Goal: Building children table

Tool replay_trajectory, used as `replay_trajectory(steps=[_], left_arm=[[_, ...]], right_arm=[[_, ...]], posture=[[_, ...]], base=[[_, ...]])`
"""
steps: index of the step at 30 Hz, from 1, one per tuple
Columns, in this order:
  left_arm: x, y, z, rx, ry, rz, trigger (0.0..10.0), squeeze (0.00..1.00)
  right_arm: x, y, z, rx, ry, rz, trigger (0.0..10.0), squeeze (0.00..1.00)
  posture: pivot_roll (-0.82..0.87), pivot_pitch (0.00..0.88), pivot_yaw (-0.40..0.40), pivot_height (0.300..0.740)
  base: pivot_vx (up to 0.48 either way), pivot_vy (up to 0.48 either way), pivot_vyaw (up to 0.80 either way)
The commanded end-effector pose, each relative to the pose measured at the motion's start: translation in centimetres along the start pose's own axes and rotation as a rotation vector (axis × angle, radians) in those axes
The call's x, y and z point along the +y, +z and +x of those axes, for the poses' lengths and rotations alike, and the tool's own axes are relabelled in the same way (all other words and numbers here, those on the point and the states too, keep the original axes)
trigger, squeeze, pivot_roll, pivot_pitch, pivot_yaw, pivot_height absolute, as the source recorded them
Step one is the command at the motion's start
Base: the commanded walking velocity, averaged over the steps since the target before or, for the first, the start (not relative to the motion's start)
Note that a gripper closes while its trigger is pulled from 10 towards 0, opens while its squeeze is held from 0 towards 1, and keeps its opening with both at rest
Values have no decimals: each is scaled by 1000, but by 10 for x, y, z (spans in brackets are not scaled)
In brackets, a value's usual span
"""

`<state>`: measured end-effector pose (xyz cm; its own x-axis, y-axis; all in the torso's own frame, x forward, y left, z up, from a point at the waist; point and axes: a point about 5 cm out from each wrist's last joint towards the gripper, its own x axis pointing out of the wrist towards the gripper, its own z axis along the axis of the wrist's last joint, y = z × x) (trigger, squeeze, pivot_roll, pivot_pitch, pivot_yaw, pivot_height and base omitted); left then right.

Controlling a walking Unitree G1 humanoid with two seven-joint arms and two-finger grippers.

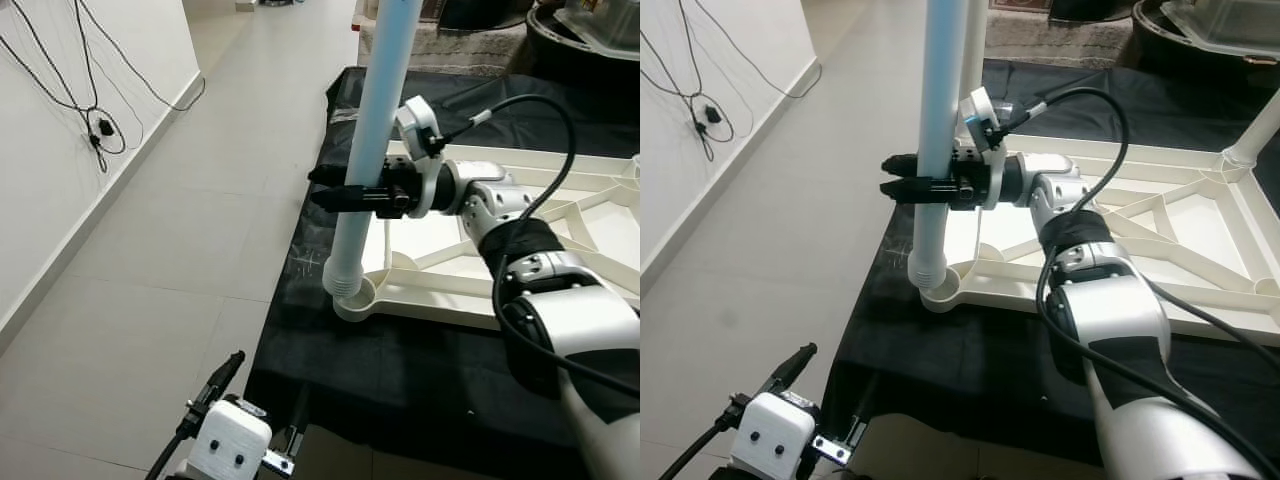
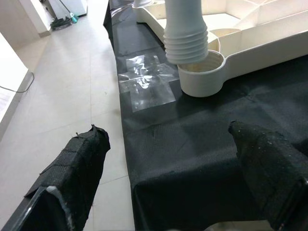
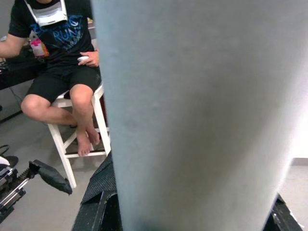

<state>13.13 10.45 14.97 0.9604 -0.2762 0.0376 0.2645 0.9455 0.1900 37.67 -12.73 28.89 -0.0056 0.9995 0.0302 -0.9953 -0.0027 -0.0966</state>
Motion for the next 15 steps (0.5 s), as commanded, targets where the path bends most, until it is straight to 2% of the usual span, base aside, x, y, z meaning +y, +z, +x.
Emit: replay_trajectory(steps=[1, 2, 5, 8, 15], left_arm=[[1, -7, -1, 27, -6, 5, 10000, 0], [2, -8, -1, 29, -7, 3, 10000, 0], [2, -8, -1, 29, -7, 3, 10000, 0], [3, -11, 1, 33, -10, 1, 10000, 0], [5, -13, 3, 34, -9, 5, 10000, 0]], right_arm=[[1, 6, -7, 6, 1, -45, 10000, 0], [2, 6, -13, 13, -7, -51, 10000, 0], [2, 6, -13, 13, -7, -51, 10000, 0], [5, 7, -21, 6, -9, -55, 10000, 0], [13, 1, -16, -19, 45, -55, 10000, 0]], posture=[[161, 180, -18, 740], [158, 179, -17, 740], [158, 179, -17, 740], [149, 173, -7, 740], [153, 167, -4, 740]], base=[[0, 0, 0], [0, 0, 0], [0, 0, 0], [0, 0, 0], [0, 0, 0]])
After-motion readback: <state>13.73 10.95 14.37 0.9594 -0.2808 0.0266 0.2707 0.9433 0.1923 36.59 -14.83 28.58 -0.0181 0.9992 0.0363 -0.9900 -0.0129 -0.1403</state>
